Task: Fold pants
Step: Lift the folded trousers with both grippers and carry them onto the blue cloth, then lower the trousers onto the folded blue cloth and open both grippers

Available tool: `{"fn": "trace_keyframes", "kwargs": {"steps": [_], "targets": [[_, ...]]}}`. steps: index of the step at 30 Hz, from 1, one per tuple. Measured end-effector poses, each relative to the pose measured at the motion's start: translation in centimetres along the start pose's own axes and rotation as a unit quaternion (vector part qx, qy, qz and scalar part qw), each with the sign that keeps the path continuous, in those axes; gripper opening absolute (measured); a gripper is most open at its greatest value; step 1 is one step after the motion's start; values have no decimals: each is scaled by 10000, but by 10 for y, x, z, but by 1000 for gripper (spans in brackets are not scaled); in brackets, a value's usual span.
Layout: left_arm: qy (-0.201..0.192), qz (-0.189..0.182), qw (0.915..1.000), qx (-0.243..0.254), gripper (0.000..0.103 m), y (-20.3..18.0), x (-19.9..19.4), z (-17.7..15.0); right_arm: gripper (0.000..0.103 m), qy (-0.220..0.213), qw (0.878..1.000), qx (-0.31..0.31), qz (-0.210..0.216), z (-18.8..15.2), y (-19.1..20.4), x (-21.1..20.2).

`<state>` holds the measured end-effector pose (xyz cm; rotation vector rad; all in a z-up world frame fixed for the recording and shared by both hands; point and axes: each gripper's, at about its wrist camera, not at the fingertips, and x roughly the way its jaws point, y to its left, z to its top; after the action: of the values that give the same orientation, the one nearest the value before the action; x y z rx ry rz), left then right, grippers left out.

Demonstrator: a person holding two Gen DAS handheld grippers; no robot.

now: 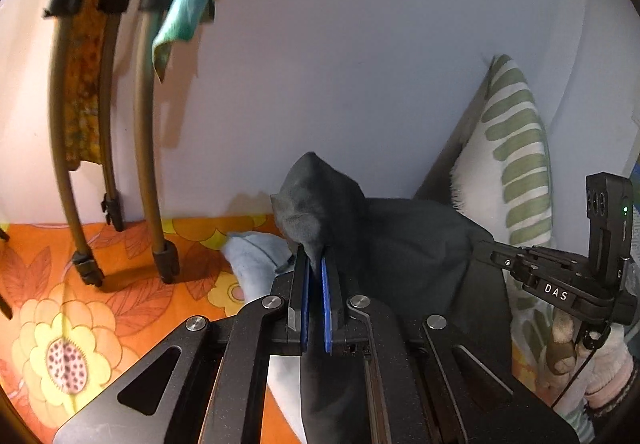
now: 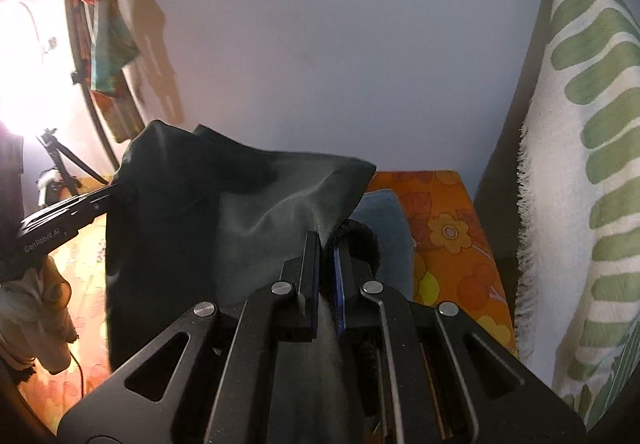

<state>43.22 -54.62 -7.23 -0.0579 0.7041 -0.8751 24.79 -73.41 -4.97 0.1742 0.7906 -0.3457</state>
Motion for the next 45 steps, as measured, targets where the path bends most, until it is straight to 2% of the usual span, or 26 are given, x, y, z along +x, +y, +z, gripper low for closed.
{"fn": "trace_keyframes", "kwargs": {"steps": [5,7,9,12,14,17,20,22,27,30,32,35,37,45], "targets": [[-81,22,9999,-114,4,3,17,5,7,-27,9998,-135,-156,10,0,16],[74,203,9996,-185,4,10,34,4,7,98,9993,-172,-316,13,-4,32],[337,332,9986,-256,4,17,48,2,8,455,9984,-92,-321,12,-13,51],[430,569,9971,-282,7,23,46,2,23,715,9965,124,-414,8,-31,57],[353,637,9972,-191,11,21,36,5,42,678,9957,284,-558,5,-42,46],[274,678,9973,-63,13,18,20,9,43,441,9948,429,-807,3,-54,23],[288,601,9977,90,13,7,8,7,43,119,9976,548,-411,3,-52,0],[405,461,9980,126,13,0,0,-2,43,61,9988,432,-218,4,-41,-4],[855,4,9962,138,14,-17,0,-31,43,252,9993,229,177,9,-17,20],[1237,-109,9921,199,14,-23,9,-55,43,369,9982,321,361,12,-15,49],[1425,-65,9892,329,14,-27,14,-73,43,581,9977,307,173,11,-13,70],[1473,-7,9879,477,14,-29,15,-92,43,817,9959,317,-234,1,-20,99],[1406,-21,9883,589,14,-33,8,-100,50,710,9959,358,-426,-1,-25,99],[1415,-14,9877,669,14,-40,-23,-114,51,611,9951,610,-475,-14,-39,53]]}}
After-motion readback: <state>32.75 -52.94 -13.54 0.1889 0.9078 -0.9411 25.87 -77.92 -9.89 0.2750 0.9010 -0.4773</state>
